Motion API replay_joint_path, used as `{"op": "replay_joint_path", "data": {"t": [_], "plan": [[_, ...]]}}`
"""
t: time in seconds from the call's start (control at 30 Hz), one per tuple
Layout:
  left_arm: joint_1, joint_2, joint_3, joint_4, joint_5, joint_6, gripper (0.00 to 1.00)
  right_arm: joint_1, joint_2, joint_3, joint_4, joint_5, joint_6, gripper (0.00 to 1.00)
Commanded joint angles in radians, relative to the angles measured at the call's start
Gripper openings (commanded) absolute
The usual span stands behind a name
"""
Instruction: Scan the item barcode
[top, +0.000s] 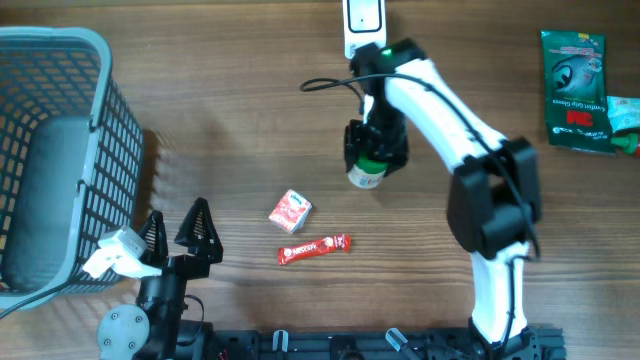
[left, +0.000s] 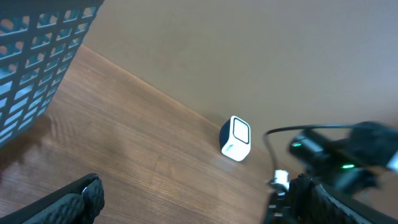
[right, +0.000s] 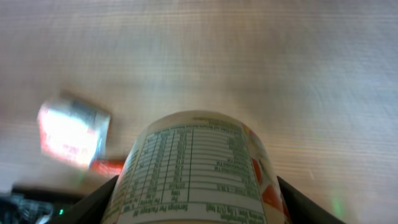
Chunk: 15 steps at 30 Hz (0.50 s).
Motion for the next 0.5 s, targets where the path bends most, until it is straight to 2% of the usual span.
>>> {"op": "replay_joint_path", "data": {"t": [0.0, 0.03, 0.13, 0.2, 0.33, 0.47], "plan": [[-0.005, -0.003, -0.005, 0.002, 0.012, 0.008, 1.00, -0.019, -0.137, 0.035, -0.081, -0.154, -0.144, 0.48], [-0.005, -0.003, -0.006, 0.002, 0.012, 0.008, 1.00, -0.022, -0.172, 0.010, -0.084, -0.217, -0.182, 0.44], [-0.005, -0.003, -0.006, 0.002, 0.012, 0.008, 1.00, -0.021, -0.236, -0.109, -0.084, -0.236, -0.205, 0.45], [-0.005, -0.003, -0.006, 0.002, 0.012, 0.008, 1.00, -0.021, -0.307, -0.280, -0.070, -0.268, -0.212, 0.45], [-0.005, -0.003, -0.006, 0.002, 0.012, 0.008, 1.00, -0.021, -0.434, -0.605, 0.059, -0.434, -0.210, 0.45], [-0.005, -0.003, -0.005, 0.002, 0.012, 0.008, 1.00, -0.021, -0.525, -0.818, 0.127, -0.569, -0.146, 0.45]]}}
